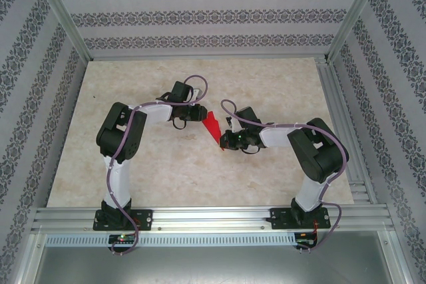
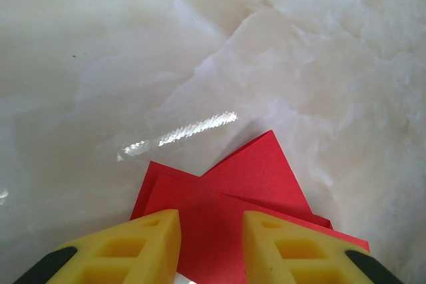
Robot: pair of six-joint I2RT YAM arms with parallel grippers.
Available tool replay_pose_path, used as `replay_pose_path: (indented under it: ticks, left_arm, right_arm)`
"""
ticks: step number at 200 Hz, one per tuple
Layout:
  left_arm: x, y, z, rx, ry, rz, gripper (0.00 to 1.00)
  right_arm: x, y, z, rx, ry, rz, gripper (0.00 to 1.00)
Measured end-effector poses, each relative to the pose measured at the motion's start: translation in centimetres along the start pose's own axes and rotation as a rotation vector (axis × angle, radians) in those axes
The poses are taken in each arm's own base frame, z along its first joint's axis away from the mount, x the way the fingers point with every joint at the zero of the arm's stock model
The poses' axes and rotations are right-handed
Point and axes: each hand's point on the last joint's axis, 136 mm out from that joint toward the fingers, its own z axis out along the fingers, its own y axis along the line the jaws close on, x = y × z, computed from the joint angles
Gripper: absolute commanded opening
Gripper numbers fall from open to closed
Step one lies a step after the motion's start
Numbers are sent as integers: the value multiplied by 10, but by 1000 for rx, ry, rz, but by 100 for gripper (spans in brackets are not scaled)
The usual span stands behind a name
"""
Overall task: Fold a paper plane with a square sheet of paper (pick it up from the middle)
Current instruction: Fold the wing for the fifth time at the center of the table.
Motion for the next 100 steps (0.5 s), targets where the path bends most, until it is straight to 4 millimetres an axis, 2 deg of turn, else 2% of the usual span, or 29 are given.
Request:
replay_pose_path:
  ticks: [59,100]
  left_arm:
    - [-8,5,2,-42,10,-17,32]
    - [-32,30,-5,-114,-40,-58,33]
  right_arm:
    - [1,0,0,-5,-5,-4,2]
    - [0,0,0,-7,-9,-3,2]
